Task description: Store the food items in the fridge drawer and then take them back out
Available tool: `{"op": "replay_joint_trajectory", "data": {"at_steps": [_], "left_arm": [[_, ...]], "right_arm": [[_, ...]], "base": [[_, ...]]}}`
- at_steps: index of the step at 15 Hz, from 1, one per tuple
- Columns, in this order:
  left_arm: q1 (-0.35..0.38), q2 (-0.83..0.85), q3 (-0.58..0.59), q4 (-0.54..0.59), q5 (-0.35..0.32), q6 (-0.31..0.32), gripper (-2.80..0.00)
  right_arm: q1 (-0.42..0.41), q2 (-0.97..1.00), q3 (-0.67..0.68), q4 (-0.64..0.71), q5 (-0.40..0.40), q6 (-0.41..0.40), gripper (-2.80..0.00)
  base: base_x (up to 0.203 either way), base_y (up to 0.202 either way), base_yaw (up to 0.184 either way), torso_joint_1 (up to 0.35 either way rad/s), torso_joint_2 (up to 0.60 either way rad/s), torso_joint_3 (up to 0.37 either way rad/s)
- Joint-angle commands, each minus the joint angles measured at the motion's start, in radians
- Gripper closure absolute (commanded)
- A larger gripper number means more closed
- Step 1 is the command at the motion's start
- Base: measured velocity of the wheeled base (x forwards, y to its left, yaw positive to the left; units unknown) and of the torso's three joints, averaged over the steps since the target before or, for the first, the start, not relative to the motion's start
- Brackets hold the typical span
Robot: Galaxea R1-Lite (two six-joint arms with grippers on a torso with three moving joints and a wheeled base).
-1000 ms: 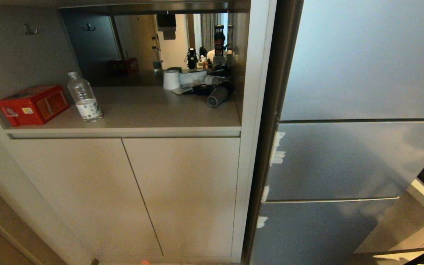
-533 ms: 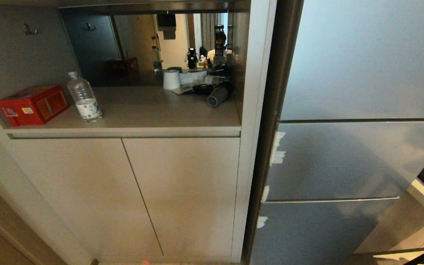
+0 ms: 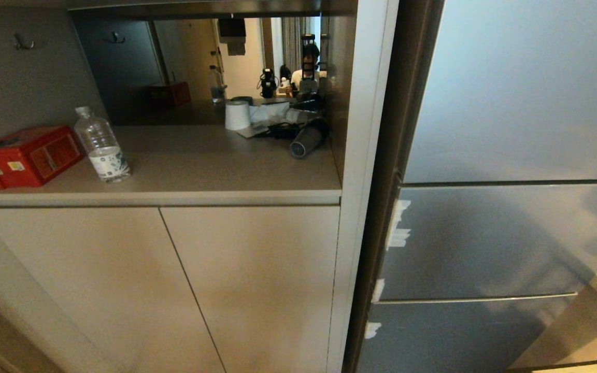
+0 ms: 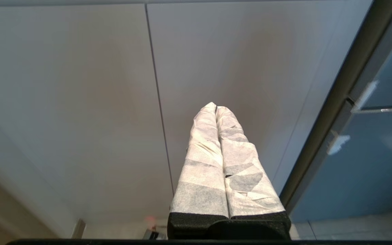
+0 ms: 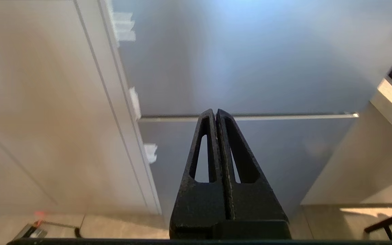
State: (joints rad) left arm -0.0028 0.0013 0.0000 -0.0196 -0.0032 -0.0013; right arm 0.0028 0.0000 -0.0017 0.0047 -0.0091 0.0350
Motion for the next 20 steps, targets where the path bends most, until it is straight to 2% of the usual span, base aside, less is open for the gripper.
{"op": "replay_joint_trajectory", "data": {"at_steps": [1,6,14,20], "left_arm": [[0.0,0.0,0.009,0.0,0.0,0.0,0.0],[0.0,0.0,0.01,0.0,0.0,0.0,0.0],[0.0,0.0,0.01,0.0,0.0,0.0,0.0],[0.0,0.0,0.011,0.0,0.0,0.0,0.0]], "right_arm": [[0.0,0.002,0.0,0.0,0.0,0.002,0.0],[0.0,0.002,0.0,0.0,0.0,0.002,0.0],[0.0,0.002,0.0,0.0,0.0,0.0,0.0],[0.0,0.002,0.0,0.0,0.0,0.0,0.0]], "base": [[0.197,0.0,-0.001,0.002,0.01,0.002],[0.183,0.0,-0.001,0.007,0.0,0.002],[0.007,0.0,0.0,0.003,0.01,0.0],[-0.002,0.006,-0.15,0.003,0.0,0.004]]}}
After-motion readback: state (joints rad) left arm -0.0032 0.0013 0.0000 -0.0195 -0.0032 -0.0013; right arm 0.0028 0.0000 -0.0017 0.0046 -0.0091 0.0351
